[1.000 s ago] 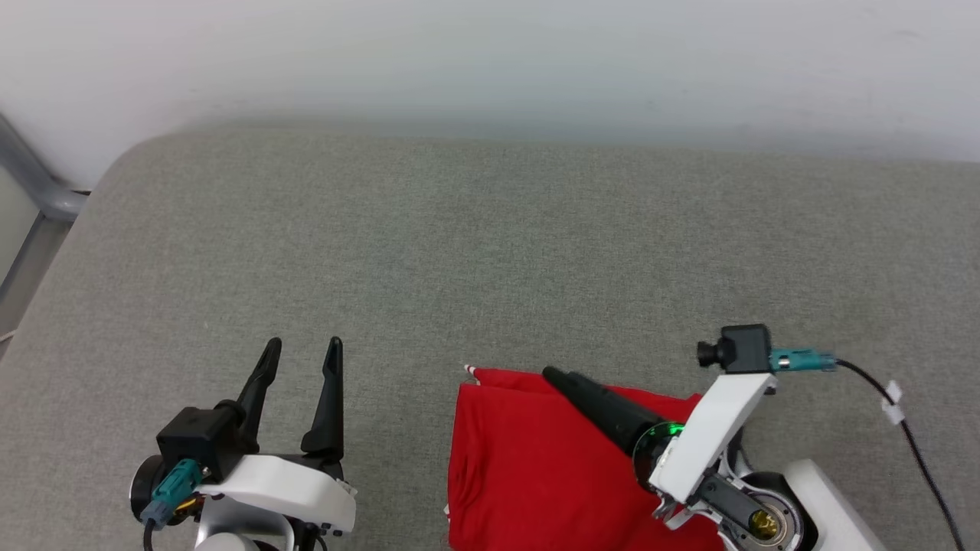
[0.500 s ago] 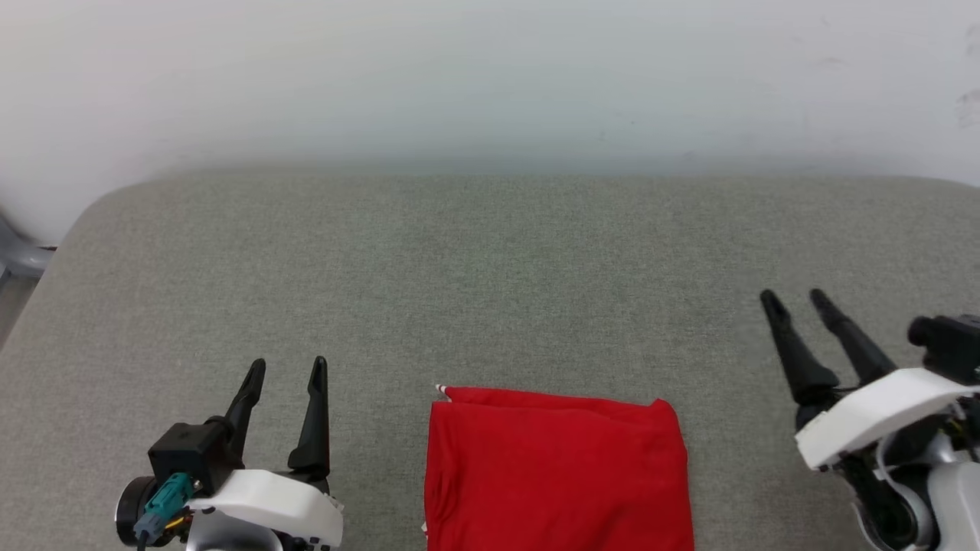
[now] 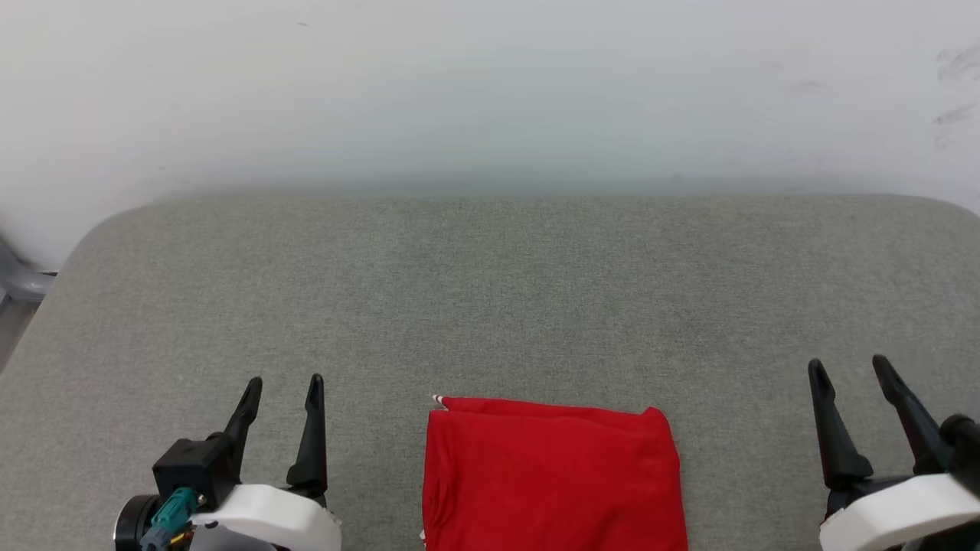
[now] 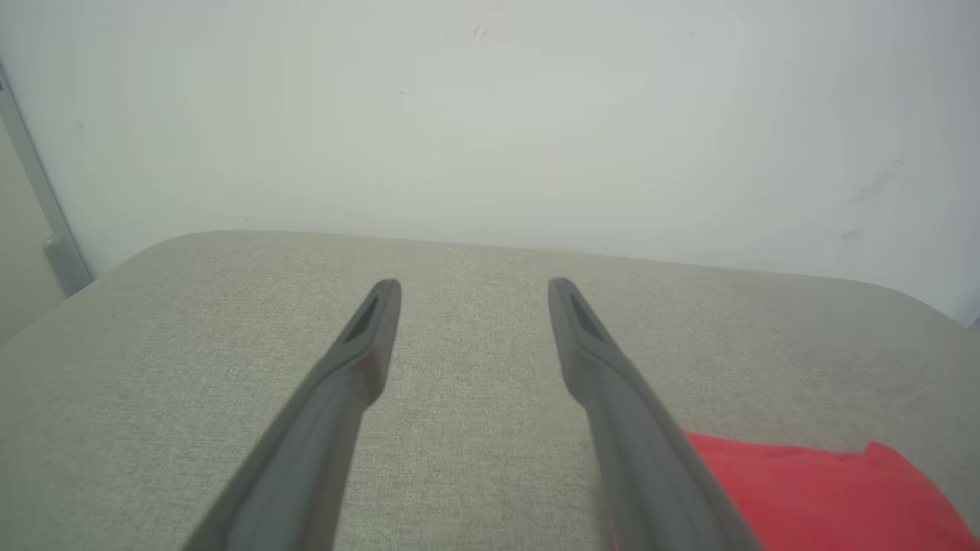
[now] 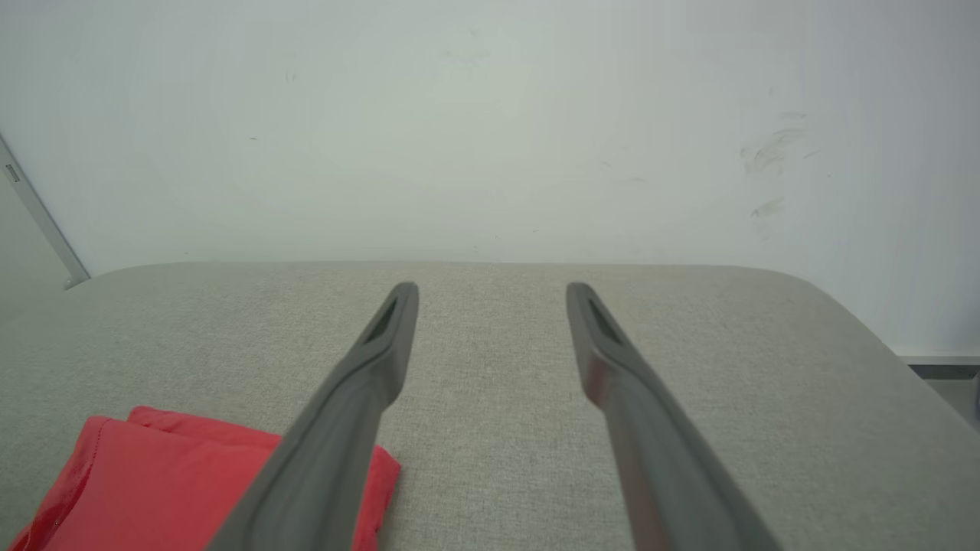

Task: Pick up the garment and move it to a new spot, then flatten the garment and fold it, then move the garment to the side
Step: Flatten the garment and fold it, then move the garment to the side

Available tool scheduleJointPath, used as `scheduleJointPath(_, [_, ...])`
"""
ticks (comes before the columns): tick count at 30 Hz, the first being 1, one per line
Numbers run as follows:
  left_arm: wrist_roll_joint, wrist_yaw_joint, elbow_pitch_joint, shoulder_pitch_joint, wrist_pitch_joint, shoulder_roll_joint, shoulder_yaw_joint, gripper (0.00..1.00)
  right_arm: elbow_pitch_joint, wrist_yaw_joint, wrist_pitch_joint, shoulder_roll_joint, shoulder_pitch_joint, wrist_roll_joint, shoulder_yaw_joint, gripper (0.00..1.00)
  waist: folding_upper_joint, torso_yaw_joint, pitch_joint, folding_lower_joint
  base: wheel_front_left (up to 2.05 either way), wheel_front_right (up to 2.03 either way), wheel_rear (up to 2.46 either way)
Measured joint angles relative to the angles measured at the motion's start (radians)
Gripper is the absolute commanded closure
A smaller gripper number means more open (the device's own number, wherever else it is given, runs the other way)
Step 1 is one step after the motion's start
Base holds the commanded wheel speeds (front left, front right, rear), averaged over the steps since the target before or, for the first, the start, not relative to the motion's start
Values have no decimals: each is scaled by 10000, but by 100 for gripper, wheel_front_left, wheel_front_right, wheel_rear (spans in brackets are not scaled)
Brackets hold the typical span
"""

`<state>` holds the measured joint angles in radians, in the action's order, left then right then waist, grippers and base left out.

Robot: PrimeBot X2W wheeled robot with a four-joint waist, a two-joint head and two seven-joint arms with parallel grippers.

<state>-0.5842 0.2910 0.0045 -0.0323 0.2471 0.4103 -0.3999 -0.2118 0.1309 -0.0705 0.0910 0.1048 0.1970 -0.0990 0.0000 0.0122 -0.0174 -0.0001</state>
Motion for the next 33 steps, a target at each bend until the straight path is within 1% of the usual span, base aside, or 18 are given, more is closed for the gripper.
scheduleJointPath(10, [8, 50, 205, 540, 104, -48, 276, 0, -134, 0, 257, -257, 605, -61, 27, 0, 0, -258, -261, 0, 0, 0, 0])
scheduleJointPath(19, [4, -111, 387, 640, 127, -196, 324, 0, -144, 0, 73, -288, 605, 8, -19, 0, 0, -262, -321, 0, 0, 0, 0])
scheduleJointPath(22, [25, -173, 405, 631, 127, -230, 355, 0, 15, 0, -284, -305, 608, 522, -104, 0, 0, -243, -310, 0, 0, 0, 0])
scheduleJointPath(26, [92, -270, 391, 430, 128, -295, 362, 0, 554, 0, -1045, -163, 650, 1607, -625, 0, 0, -112, -222, 0, 0, 0, 0])
scheduleJointPath(30, [186, -372, 393, 180, 128, -357, 337, 0, 1239, 0, -2196, 282, 787, 2627, -846, 0, 0, 66, -22, 1, 0, 0, 0])
scheduleJointPath(31, [205, -403, 397, 92, 128, -370, 320, 0, 1450, 0, -2571, 453, 796, 2878, -771, 0, 0, 118, 38, 1, 0, 0, 0])
scheduleJointPath(33, [274, -451, 384, -33, 128, -401, 332, 0, 1760, 0, -3325, 731, 788, 3837, -445, 0, 0, 210, 192, 1, 0, 0, 0])
